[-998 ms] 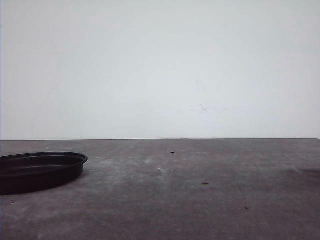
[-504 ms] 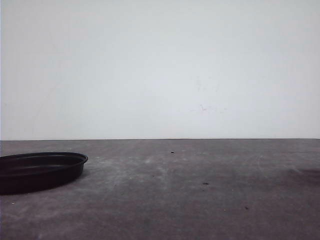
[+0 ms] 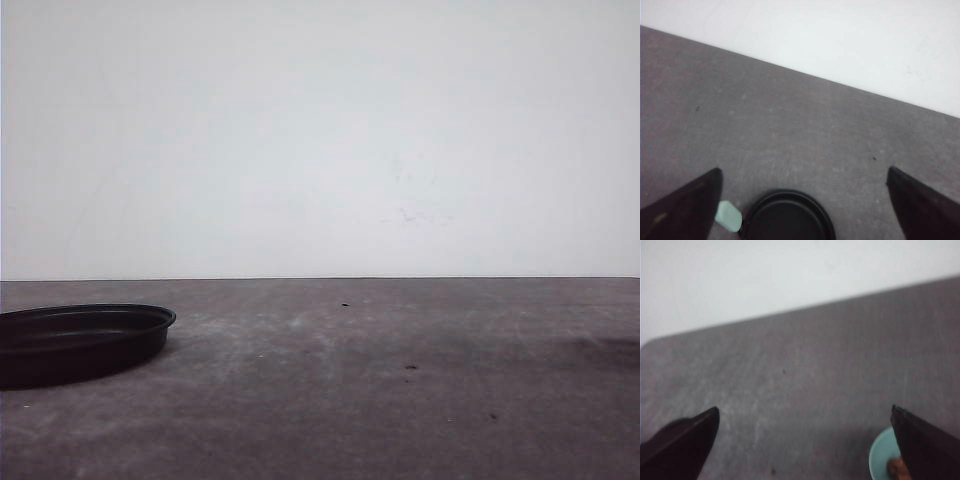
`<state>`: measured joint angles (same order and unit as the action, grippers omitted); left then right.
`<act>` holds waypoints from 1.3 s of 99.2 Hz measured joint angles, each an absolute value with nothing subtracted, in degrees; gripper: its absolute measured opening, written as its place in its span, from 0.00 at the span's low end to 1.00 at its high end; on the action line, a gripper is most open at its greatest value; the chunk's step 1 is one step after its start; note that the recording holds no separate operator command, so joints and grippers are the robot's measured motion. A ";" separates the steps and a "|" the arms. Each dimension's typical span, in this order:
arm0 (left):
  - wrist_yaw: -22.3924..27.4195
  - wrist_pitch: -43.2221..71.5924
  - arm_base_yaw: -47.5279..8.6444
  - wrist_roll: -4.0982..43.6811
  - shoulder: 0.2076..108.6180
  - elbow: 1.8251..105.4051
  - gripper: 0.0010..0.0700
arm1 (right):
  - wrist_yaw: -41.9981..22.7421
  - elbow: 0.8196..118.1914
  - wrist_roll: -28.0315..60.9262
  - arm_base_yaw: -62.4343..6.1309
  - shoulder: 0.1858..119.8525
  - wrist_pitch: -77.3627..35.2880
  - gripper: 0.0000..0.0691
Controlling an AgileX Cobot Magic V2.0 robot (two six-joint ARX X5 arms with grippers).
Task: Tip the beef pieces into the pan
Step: 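Close the left gripper on the mint-green pan handle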
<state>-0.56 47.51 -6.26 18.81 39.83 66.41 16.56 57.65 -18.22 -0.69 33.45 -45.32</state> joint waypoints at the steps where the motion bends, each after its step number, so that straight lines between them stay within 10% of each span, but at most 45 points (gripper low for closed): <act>1: -0.86 47.70 -6.26 18.83 39.97 66.41 0.83 | 16.56 57.65 -18.24 -0.69 33.65 -45.56 0.99; 17: -6.24 48.66 -5.80 18.85 44.86 66.41 0.80 | 16.58 57.65 -18.26 -0.69 36.73 -47.18 0.99; 59: 0.43 51.75 -2.59 24.03 68.05 65.65 0.95 | 17.89 57.65 -17.76 -0.69 38.98 -47.66 0.99; 129: -1.83 37.06 1.50 28.60 77.36 50.68 0.61 | 17.89 57.65 -14.81 -0.69 38.13 -51.70 0.99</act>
<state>-1.83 37.06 1.50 28.60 77.36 50.68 17.89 57.65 -14.81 -0.69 38.13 -51.70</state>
